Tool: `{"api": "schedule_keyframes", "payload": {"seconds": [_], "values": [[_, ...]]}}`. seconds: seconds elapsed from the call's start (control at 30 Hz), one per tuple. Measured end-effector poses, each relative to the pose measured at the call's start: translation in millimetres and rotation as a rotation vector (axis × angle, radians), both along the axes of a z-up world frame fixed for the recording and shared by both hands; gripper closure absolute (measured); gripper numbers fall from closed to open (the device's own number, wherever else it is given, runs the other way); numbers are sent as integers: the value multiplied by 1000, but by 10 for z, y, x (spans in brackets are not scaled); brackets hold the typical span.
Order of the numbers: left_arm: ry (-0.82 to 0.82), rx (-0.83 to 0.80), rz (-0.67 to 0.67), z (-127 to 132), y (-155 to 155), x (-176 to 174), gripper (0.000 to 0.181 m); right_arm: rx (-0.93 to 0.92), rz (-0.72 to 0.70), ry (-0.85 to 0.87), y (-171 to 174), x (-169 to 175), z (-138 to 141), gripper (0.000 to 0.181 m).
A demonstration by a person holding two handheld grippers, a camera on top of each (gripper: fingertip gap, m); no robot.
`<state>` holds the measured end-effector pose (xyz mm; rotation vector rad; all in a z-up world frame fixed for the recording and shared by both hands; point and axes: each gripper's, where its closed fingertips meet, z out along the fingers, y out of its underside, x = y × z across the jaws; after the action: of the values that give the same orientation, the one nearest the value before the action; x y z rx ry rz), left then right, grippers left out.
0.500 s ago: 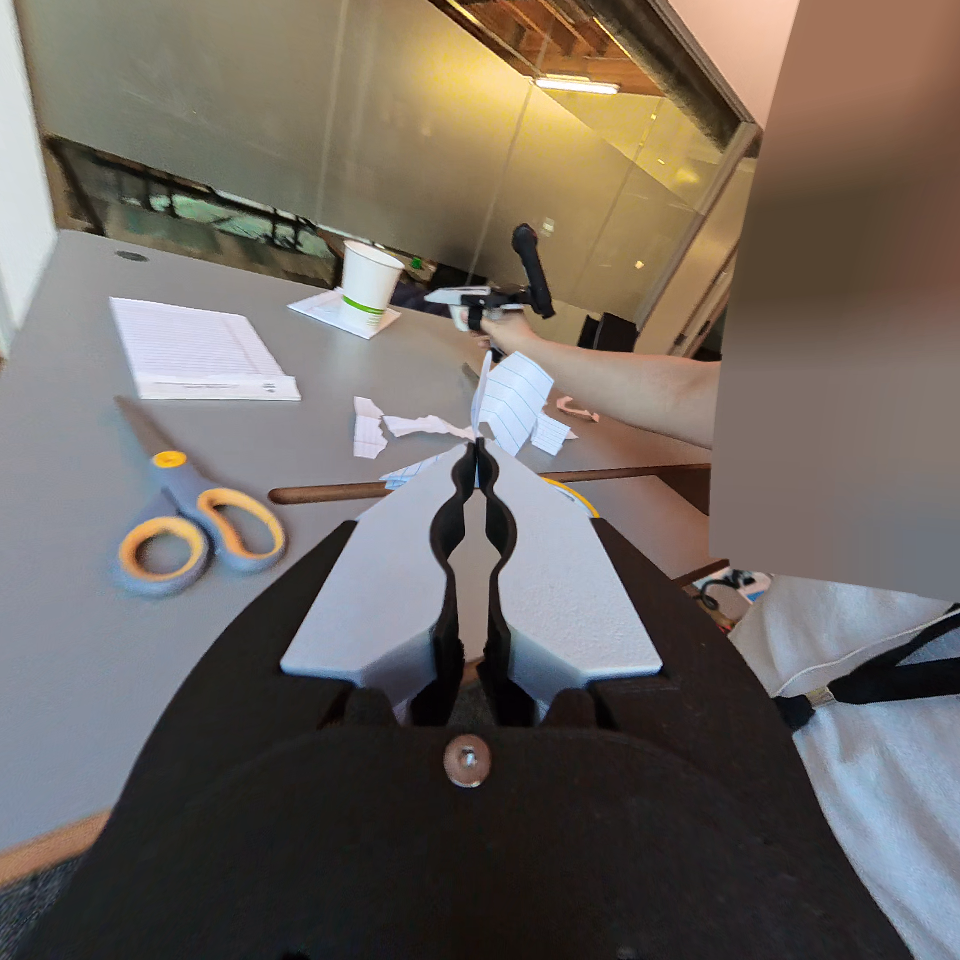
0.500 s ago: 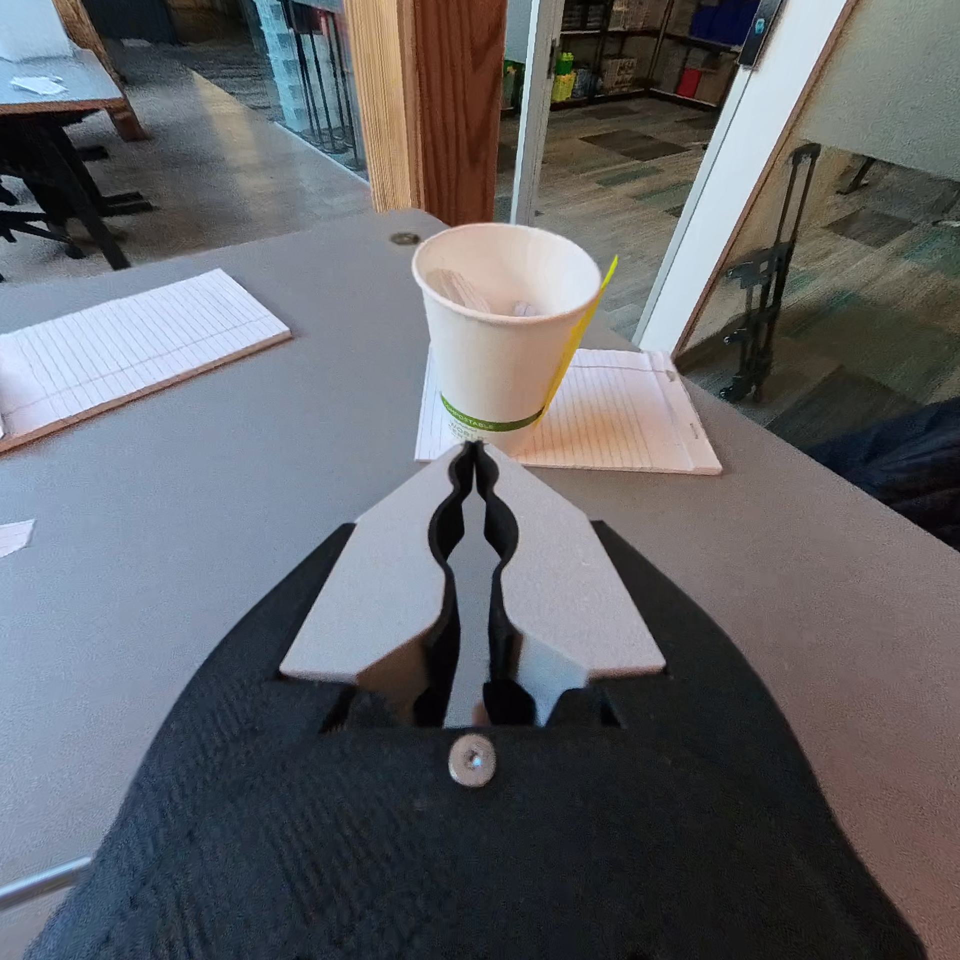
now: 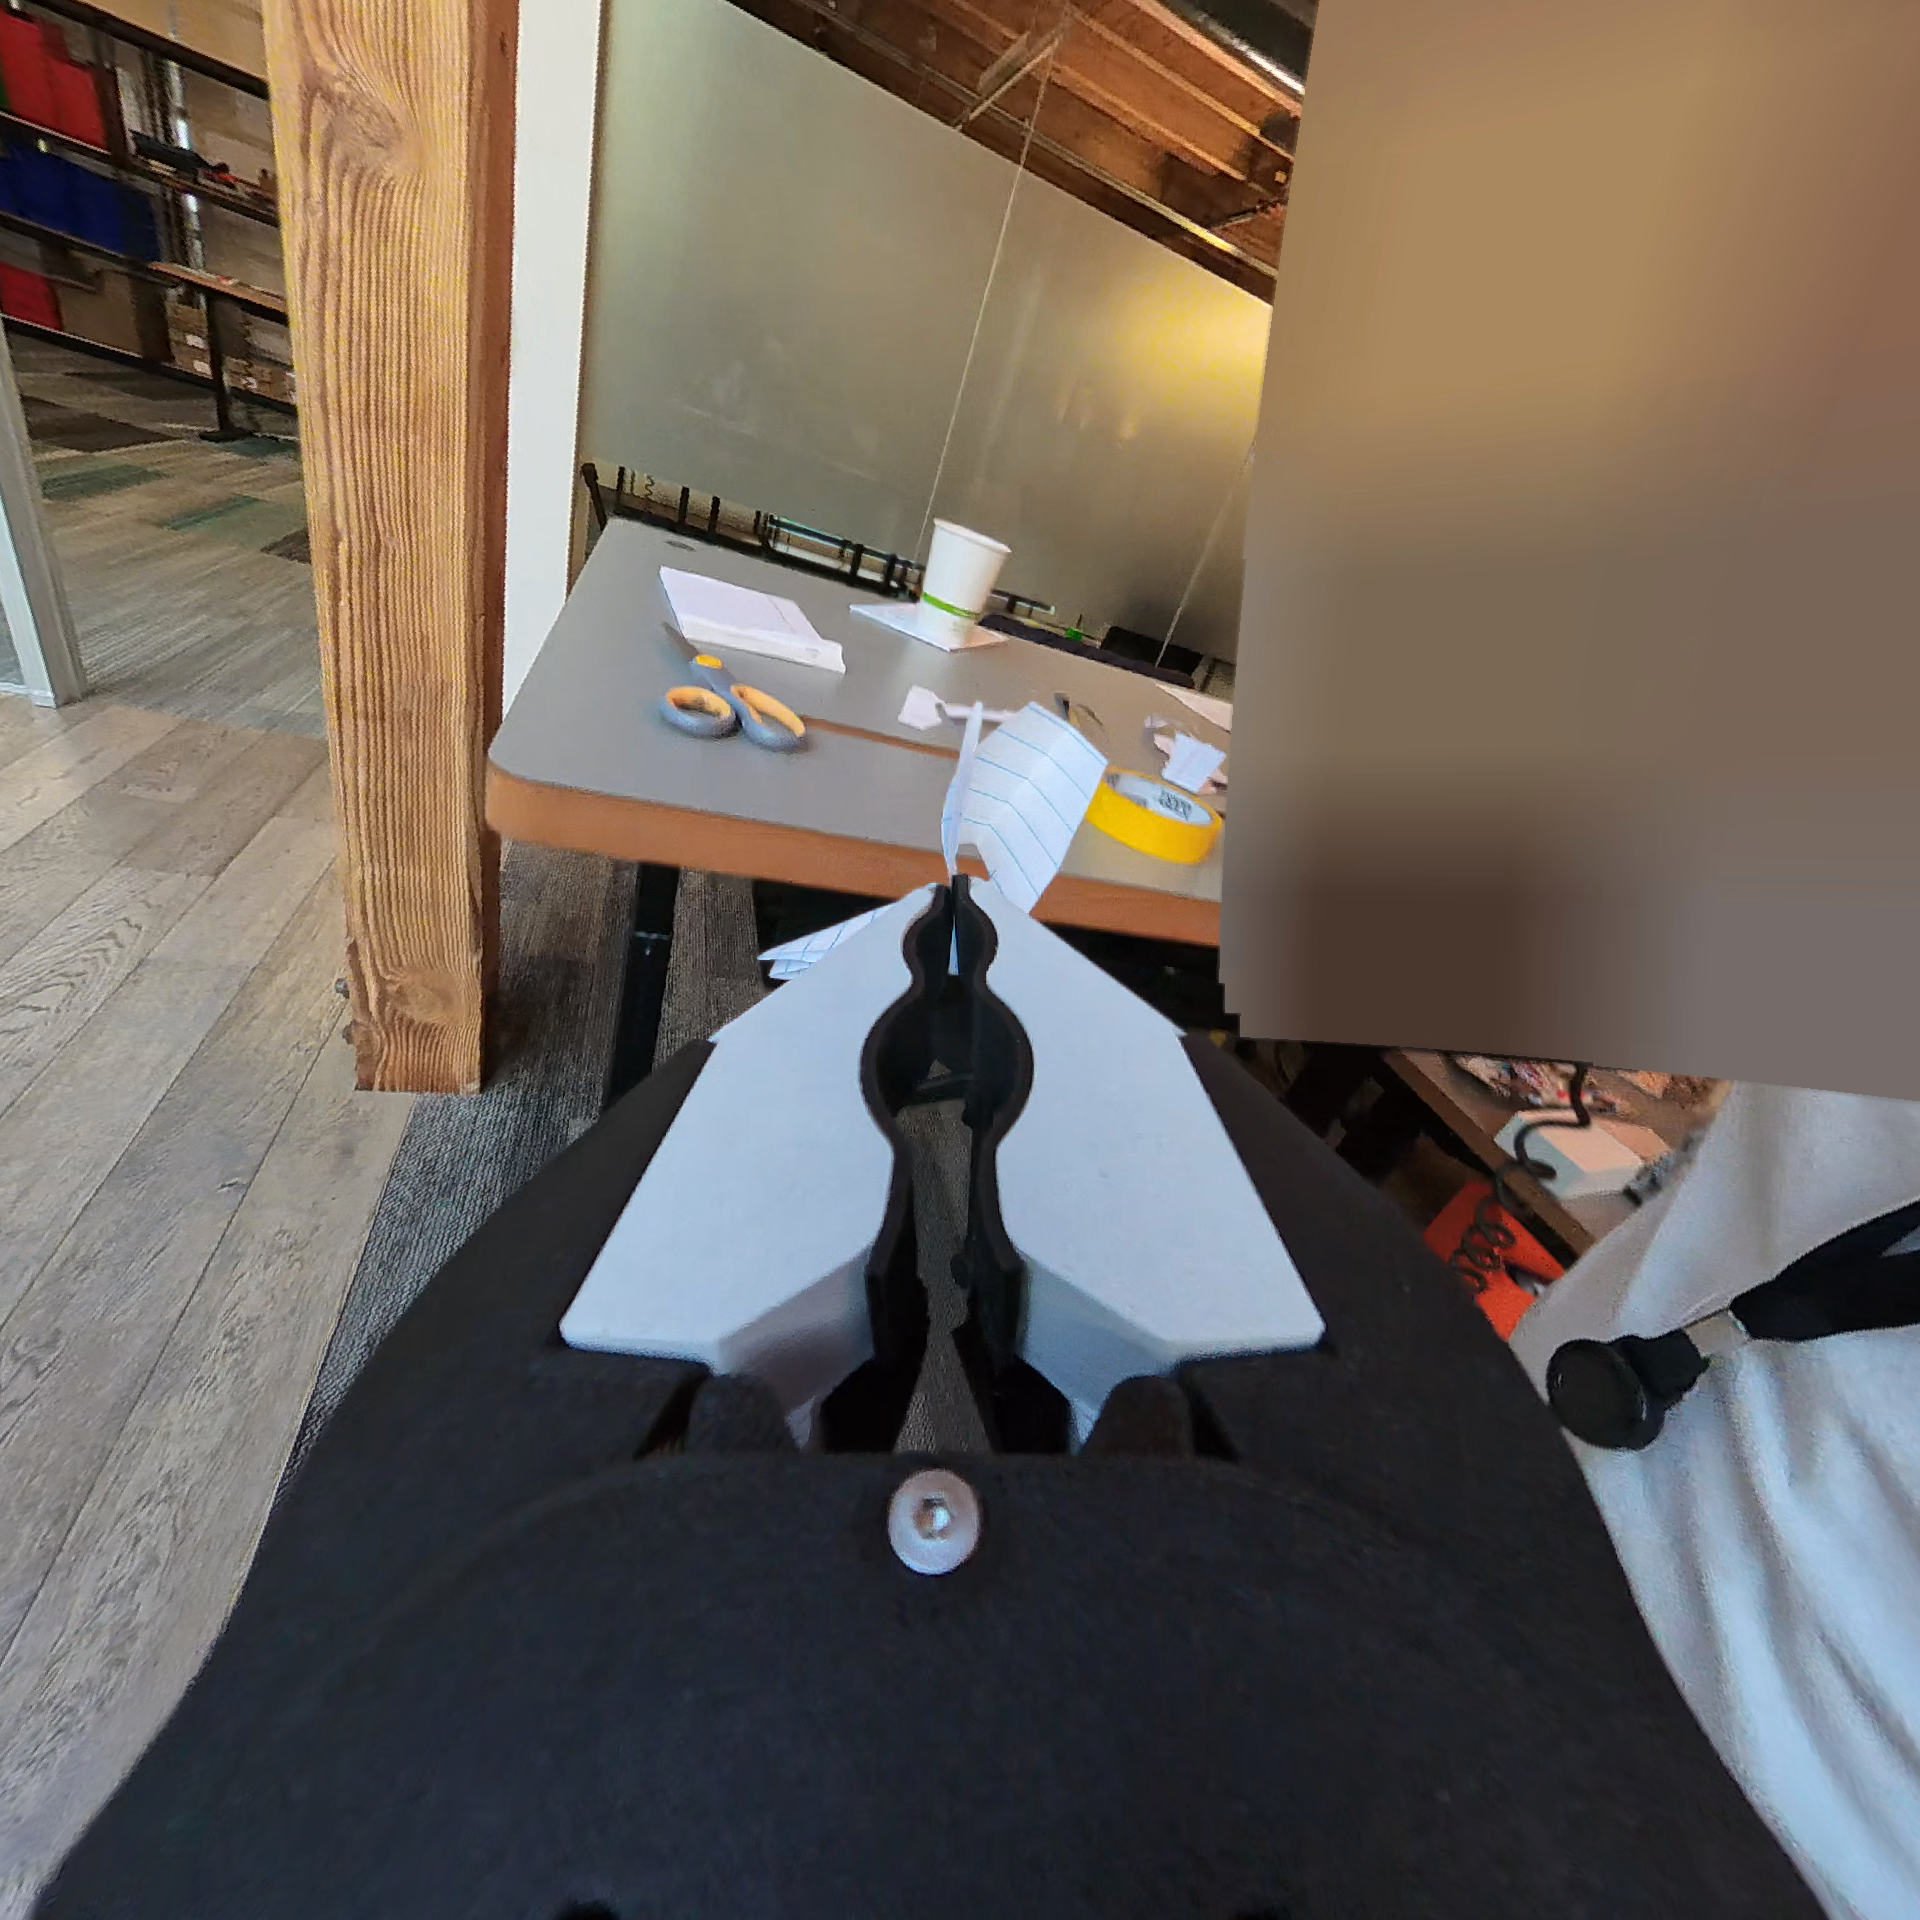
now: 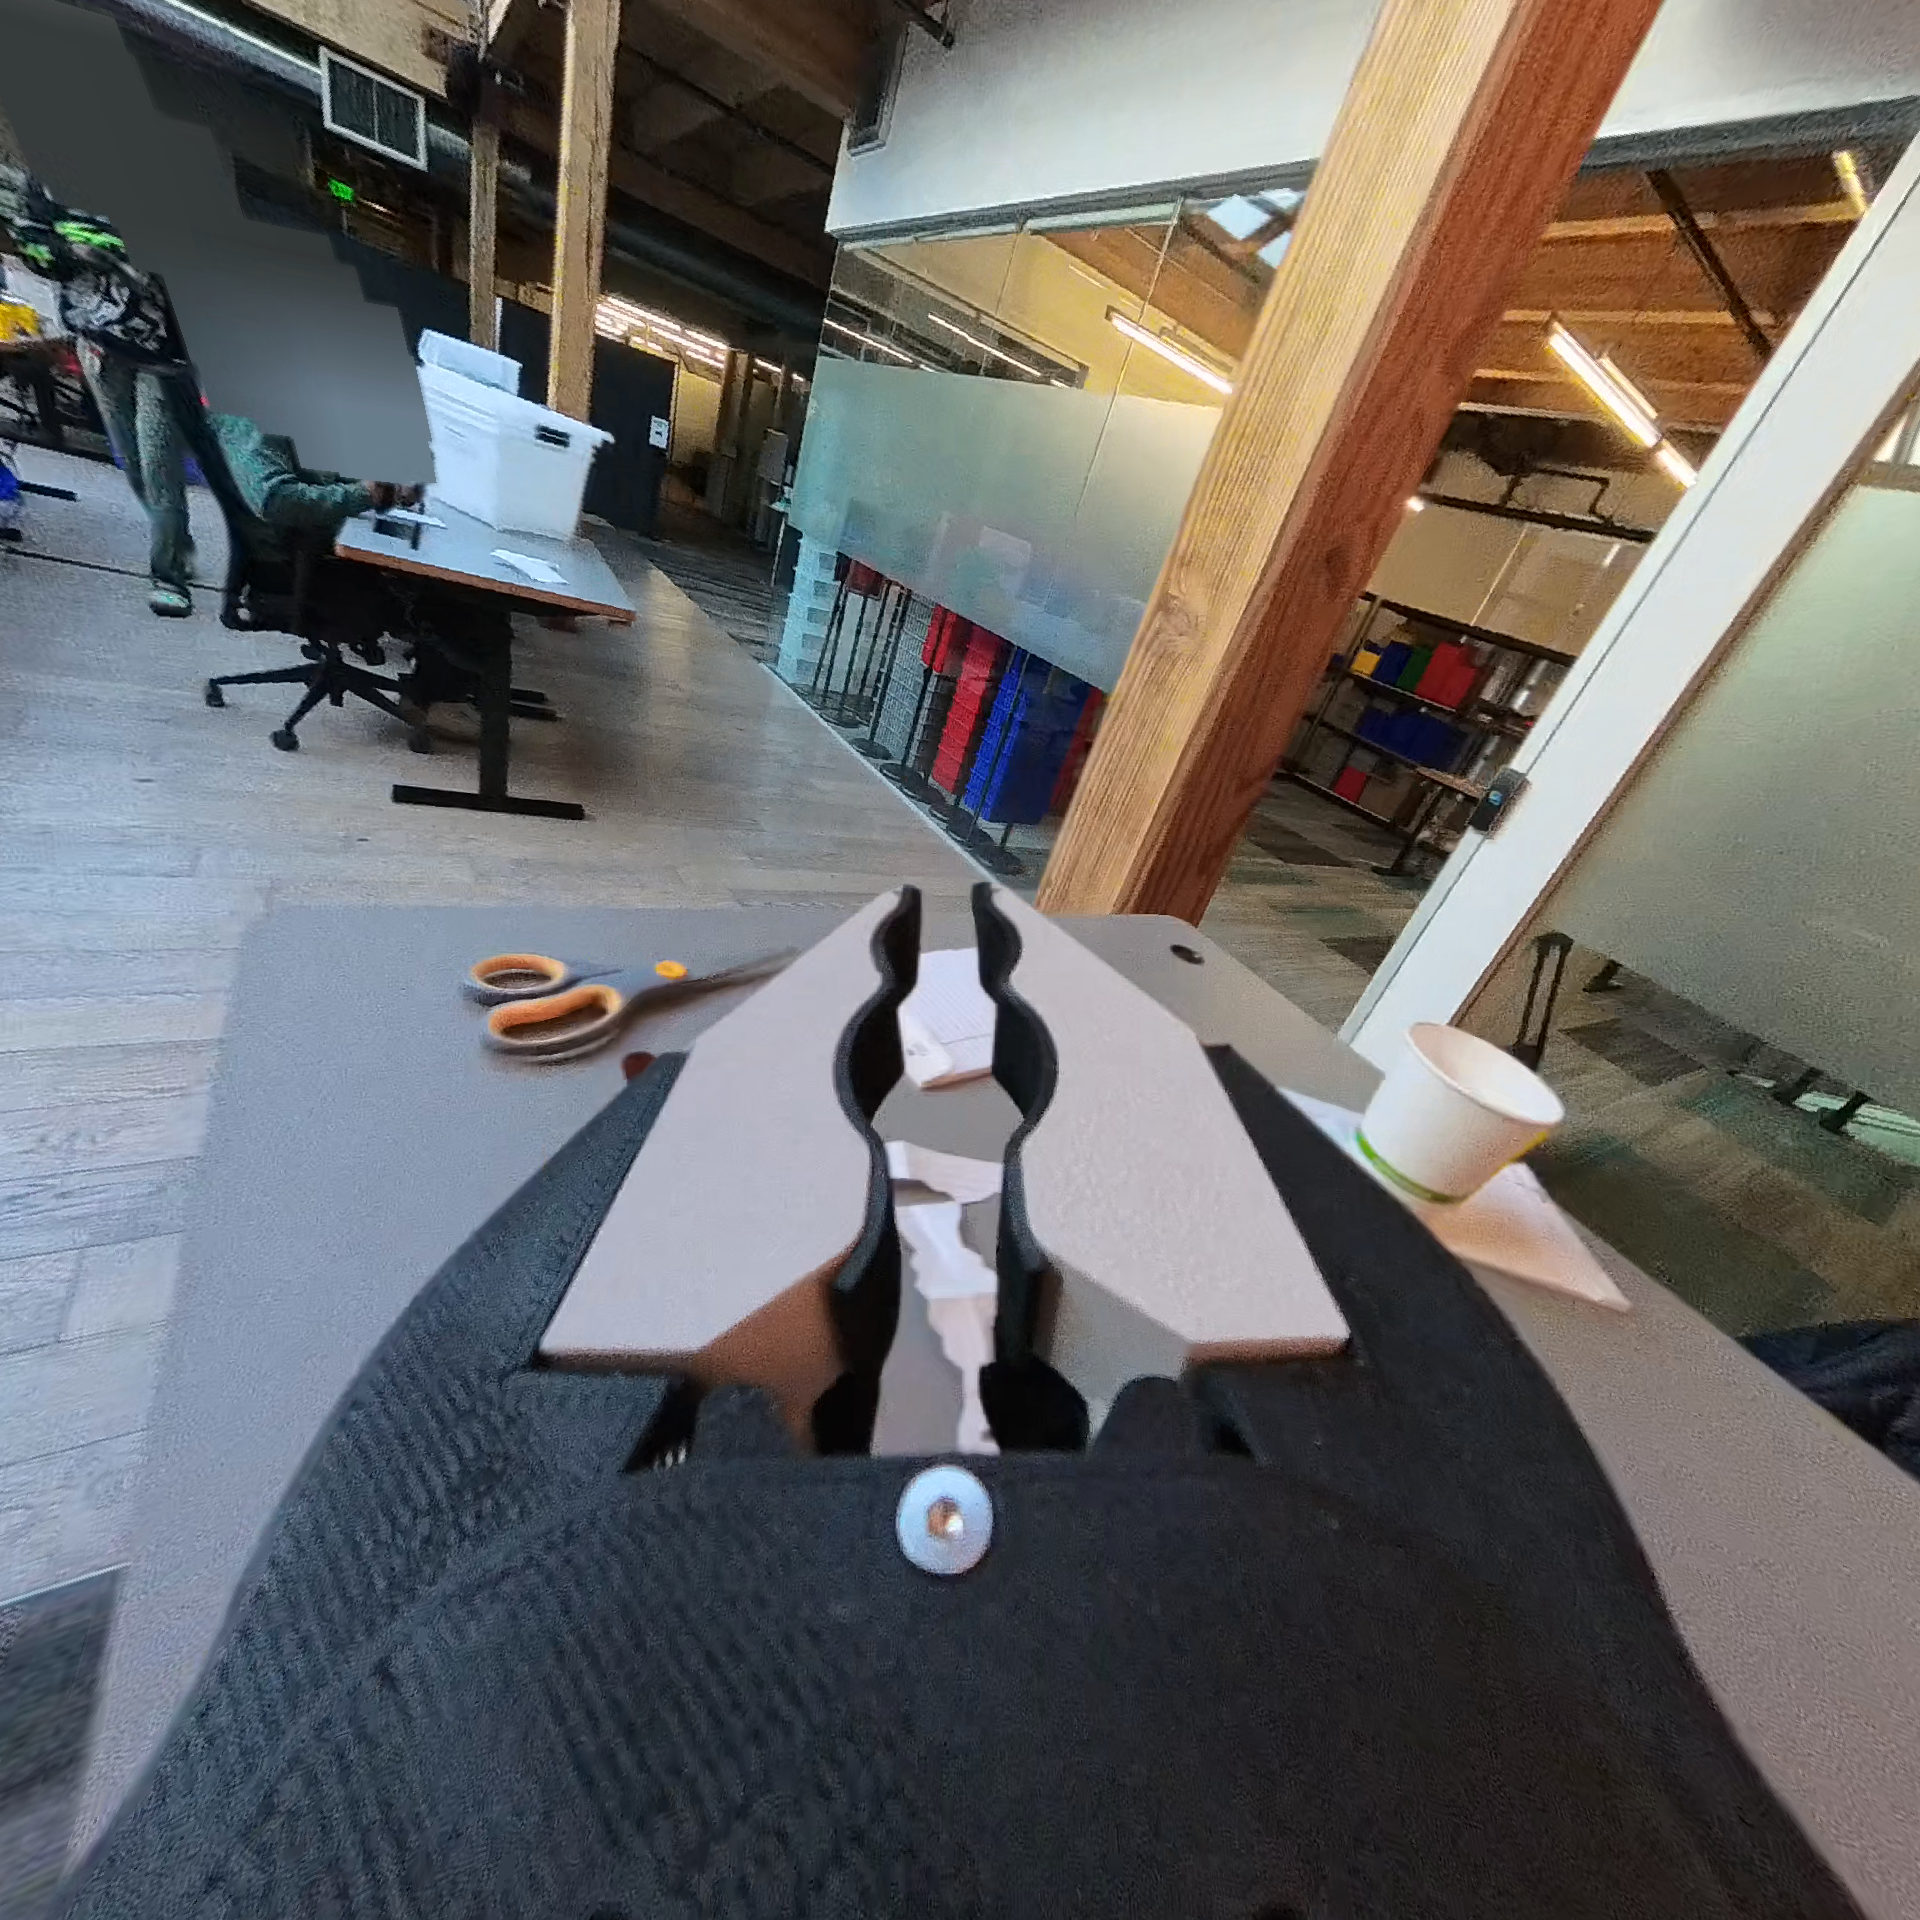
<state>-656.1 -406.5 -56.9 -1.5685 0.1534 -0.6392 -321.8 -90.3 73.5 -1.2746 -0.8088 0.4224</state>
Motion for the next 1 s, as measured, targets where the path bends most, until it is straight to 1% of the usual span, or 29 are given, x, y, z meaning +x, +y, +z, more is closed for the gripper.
{"api": "schedule_keyframes", "payload": {"seconds": [0.07, 0.13, 0.17, 0.23, 0.3, 0.37, 0.43, 0.5, 0.53, 0.63, 0.67, 0.7, 0.77, 0.83, 0.87, 0.93, 1.0], "values": [[19, -21, -1, -144, -325, -80, 181, -60, 47, 76, -443, -157, -34, 166], [23, -62, 17, -287, -615, -181, 181, -143, 85, 148, -799, -285, -121, 160], [23, -72, 29, -338, -752, -227, 181, -168, 105, 152, -965, -363, -179, 155], [14, -72, 50, -401, -999, -307, 181, -207, 96, 74, -1231, -480, -382, 144], [-9, -66, 49, -430, -1199, -357, 181, -216, 88, 2, -1458, -543, -526, 140], [-24, -72, 37, -459, -1343, -394, 181, -221, 77, -1, -1629, -541, -538, 136], [-20, -75, 34, -445, -1441, -440, 181, -246, 65, 75, -1729, -456, -427, 123], [-13, -49, 38, -341, -1509, -486, 181, -315, 82, 209, -1766, -344, -280, 113], [-10, -31, 35, -273, -1534, -496, 181, -343, 84, 256, -1772, -270, -251, 109], [10, 8, 25, -99, -1560, -488, 181, -365, 80, 320, -1802, -94, -242, 96], [17, 16, 17, -58, -1551, -467, 181, -372, 74, 305, -1831, -58, -281, 97], [23, 21, 9, -23, -1535, -436, 181, -361, 60, 273, -1866, -12, -323, 104], [34, 34, -9, 32, -1482, -354, 181, -302, 24, 189, -1952, 99, -419, 120], [46, 54, -20, 50, -1416, -246, 181, -254, 21, 86, -2070, 141, -624, 141], [48, 64, -22, 40, -1379, -186, 181, -242, 26, 50, -2136, 149, -761, 148], [37, 88, -25, -14, -1307, -44, 181, -232, 21, -24, -2278, 179, -1124, 161], [17, 100, -20, -142, -1238, 116, 181, -244, 6, -79, -2329, 244, -1516, 171]]}}
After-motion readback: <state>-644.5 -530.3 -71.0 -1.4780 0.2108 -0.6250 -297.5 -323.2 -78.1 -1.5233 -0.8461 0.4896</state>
